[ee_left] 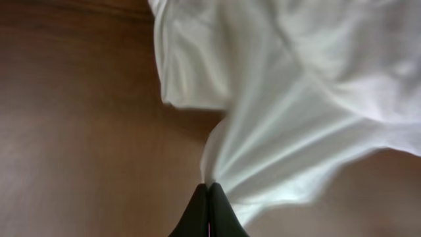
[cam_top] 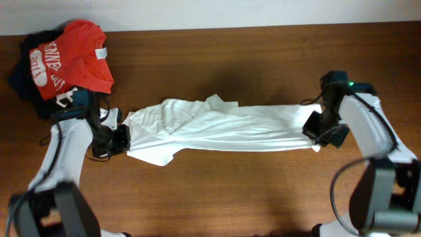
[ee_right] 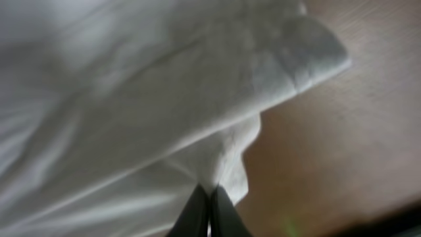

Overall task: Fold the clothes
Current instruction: 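Grasp the shirt's left end with the left gripper, right holding the other end, then lift the shirt with both grippers and shake it out in the air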

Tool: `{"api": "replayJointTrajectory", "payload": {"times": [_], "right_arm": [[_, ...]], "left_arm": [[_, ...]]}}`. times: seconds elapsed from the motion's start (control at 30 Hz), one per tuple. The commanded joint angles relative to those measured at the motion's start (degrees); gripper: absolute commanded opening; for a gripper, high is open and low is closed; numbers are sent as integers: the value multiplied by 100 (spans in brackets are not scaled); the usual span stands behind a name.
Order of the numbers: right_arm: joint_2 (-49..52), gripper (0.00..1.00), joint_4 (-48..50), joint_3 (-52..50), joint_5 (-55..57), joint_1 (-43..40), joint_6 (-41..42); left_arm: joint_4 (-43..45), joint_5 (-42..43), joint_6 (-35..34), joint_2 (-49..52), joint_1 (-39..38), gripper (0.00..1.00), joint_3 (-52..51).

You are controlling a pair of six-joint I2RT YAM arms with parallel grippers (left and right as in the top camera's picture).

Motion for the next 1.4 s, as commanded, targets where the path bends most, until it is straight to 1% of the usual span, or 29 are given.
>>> {"api": "replayJointTrajectory", "payload": {"times": [0.0, 0.03, 0.07, 0.1, 0.13, 0.2, 0.3, 0.33, 0.4, 0.47, 0.53, 0.57, 0.63, 0.7, 0.73, 0.83, 0.9, 0.97, 1.07, 1.1, 1.13, 1.2, 1.23, 1.27, 1.3, 1.37], "right_arm": [[-850, 4, -756, 975, 74, -11, -168], [-1054, 4, -1130, 1390, 76, -11, -195], [-1167, 4, -1366, 1700, 50, -11, -275], [-1290, 4, -1670, 2142, -4, -11, -317], [-1412, 4, -2114, 2824, -15, -11, -352], [-1462, 4, -2675, 3801, -149, -11, -603], [-1604, 4, -2804, 4830, -730, -11, -1067], [-1705, 4, -2804, 5010, -782, -11, -1064], [-1888, 6, -2802, 5128, -776, -11, -1064], [-1950, 4, -2802, 5128, -754, -11, -1108], [-1902, 4, -2682, 5128, -761, -11, -1106], [-1864, 4, -2575, 5128, -761, -11, -1110], [-1790, 4, -2509, 5128, -761, -11, -1200], [-1797, 4, -2677, 5130, -758, -11, -1224], [-1827, 4, -2804, 5191, -761, -11, -1370], [-2033, 4, -2802, 5351, -763, -11, -1449], [-2017, 4, -2719, 5552, -761, -11, -1421], [-1847, 4, -2367, 5563, -761, -11, -1294], [-1069, 4, -1287, 5563, -789, -11, -1296], [-612, 4, -798, 5563, -1010, -7, -1296], [-382, 4, -509, 5565, -1182, -7, -1296], [-140, 4, -166, 5674, -1469, -17, -1296], [-66, 4, -20, 6048, -1508, -42, -1298], [-68, 4, 22, 6367, -1508, -98, -1298], [-68, 4, -17, 6832, -1513, -186, -1298], [-68, 4, -275, 8157, -1513, -503, -1298]], "left_arm": [[-691, 107, -81, -1392, -4, 0, 726], [-1058, 107, -83, -1860, -4, 1, 1126], [-1231, 107, -85, -2050, -4, 0, 1342], [-1530, 107, -103, -2350, -4, 1, 1775], [-1908, 107, -105, -2653, -4, 0, 2420], [-2385, 105, -118, -2929, -4, 1, 3399], [-3023, 103, -122, -2990, -4, 1, 4916], [-3154, 103, -122, -2988, -4, 1, 5381], [-3320, 72, -122, -2988, -4, 1, 6000], [-3322, -94, -127, -2988, -2, 0, 6273], [-3119, -664, -444, -2918, -2, 0, 6284], [-2994, -737, -511, -2806, -2, 1, 6284], [-3077, -509, -546, -2481, -4, 0, 6284], [-3460, -319, -525, -2168, -4, 0, 6286], [-3729, -306, -527, -2076, -4, 0, 6286], [-3856, -308, -522, -2227, -4, 1, 6432], [-3711, -308, -260, -2304, -4, 0, 6756], [-3158, -264, -273, -2205, -4, 1, 6754], [-2326, 273, -269, -1141, -4, 0, 6690], [-1738, 761, -271, -533, -15, 0, 6693], [-1305, 1134, -297, -175, -28, 1, 6706], [-734, 1268, -636, 175, -87, 0, 6806], [-339, 1255, -680, 323, -175, 0, 7156], [-181, 1191, -680, 330, -190, 1, 7429], [-59, 1102, -680, 328, -190, 1, 7814], [-83, 837, -754, 328, -190, 0, 8896]]}}
